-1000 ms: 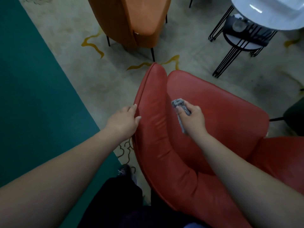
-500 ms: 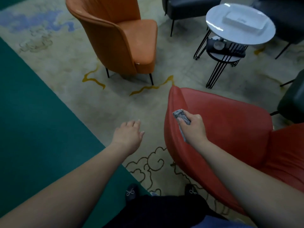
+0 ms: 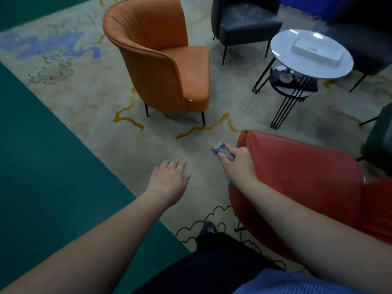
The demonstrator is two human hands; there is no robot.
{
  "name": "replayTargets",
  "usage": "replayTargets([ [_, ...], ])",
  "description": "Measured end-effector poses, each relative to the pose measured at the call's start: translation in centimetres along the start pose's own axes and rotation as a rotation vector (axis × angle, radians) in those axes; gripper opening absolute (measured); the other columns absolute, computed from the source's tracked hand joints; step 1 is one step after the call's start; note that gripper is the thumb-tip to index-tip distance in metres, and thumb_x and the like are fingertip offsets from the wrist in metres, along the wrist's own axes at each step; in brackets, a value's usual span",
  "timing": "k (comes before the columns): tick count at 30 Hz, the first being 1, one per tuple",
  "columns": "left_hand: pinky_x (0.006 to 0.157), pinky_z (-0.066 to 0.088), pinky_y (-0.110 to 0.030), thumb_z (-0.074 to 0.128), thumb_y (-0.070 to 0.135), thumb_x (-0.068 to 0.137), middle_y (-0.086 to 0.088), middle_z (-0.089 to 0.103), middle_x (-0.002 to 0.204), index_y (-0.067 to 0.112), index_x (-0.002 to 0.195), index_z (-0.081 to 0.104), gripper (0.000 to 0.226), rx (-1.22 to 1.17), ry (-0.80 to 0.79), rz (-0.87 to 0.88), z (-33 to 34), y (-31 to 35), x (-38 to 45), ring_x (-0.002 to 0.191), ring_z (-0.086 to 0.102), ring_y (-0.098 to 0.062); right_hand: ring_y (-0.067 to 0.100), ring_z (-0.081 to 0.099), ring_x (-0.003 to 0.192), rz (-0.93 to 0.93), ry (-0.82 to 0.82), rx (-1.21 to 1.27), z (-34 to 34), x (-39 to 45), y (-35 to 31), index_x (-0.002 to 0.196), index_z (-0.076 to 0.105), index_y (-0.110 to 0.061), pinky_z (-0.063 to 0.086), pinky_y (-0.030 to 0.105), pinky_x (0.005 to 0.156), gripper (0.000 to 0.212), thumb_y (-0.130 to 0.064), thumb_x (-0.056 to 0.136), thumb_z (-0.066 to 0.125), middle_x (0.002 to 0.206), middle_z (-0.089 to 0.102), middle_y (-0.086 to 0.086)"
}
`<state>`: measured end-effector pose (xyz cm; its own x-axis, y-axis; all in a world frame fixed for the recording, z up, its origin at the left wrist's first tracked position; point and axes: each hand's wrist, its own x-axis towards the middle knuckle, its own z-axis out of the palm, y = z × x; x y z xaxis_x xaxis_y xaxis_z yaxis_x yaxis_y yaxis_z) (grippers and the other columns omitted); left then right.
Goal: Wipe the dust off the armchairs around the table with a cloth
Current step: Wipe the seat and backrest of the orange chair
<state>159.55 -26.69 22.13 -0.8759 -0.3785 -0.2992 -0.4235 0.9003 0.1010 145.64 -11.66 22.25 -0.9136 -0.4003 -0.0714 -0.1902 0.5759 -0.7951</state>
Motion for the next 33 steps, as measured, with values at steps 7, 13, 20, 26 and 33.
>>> replayTargets([
  [7,0.105,0.031,-0.038,0.029,0.047,0.099,0.001,0.037,0.149,0.021,0.147,0.028,0.054,0.002,0.001,-0.04,-2.5,-2.2,6.9,0.135,0.032,-0.023,0.016,0.057,0.091,-0.074,-0.048,-0.092,1.2,8.0,-2.9,0.127,0.062,-0.018,0.04,0.013,0.071,0.038,-0.026,0.09,0.062,0.11,0.056,0.012],
  [13,0.105,0.031,-0.038,0.03,0.047,0.099,0.0,0.038,0.148,0.021,0.147,0.029,0.054,-0.011,-0.008,-0.074,-4.0,-4.5,11.9,0.134,0.033,-0.023,0.01,0.05,0.079,-0.064,-0.092,-0.095,2.8,14.3,-4.5,0.131,0.057,-0.016,0.036,0.0,0.051,0.042,-0.026,0.091,0.061,0.115,0.052,0.012],
  [20,0.107,0.03,-0.037,0.03,0.048,0.099,0.001,0.038,0.149,0.022,0.148,0.027,0.056,-0.025,-0.072,-0.032,-6.1,-9.6,18.3,0.135,0.032,-0.023,0.01,0.054,0.075,-0.018,-0.085,-0.112,6.1,21.2,-6.8,0.131,0.058,-0.018,0.036,0.004,0.045,0.041,-0.028,0.091,0.061,0.113,0.054,0.01],
  [26,0.108,0.03,-0.04,0.029,0.05,0.098,0.001,0.037,0.15,0.023,0.148,0.027,0.057,0.018,-0.109,0.073,-9.3,-15.2,27.2,0.137,0.031,-0.023,0.014,0.051,0.082,0.057,0.058,-0.163,8.9,27.0,-8.7,0.128,0.061,-0.019,0.033,0.01,0.056,0.04,-0.028,0.089,0.063,0.11,0.055,0.012],
  [33,0.107,0.031,-0.041,0.031,0.052,0.097,0.002,0.038,0.149,0.024,0.148,0.027,0.058,0.105,-0.114,0.243,-13.3,-17.6,36.2,0.137,0.032,-0.022,0.006,0.046,0.075,0.201,0.199,-0.126,10.8,31.5,-10.0,0.129,0.06,-0.02,0.036,0.011,0.054,0.041,-0.03,0.089,0.063,0.102,0.044,0.002],
])
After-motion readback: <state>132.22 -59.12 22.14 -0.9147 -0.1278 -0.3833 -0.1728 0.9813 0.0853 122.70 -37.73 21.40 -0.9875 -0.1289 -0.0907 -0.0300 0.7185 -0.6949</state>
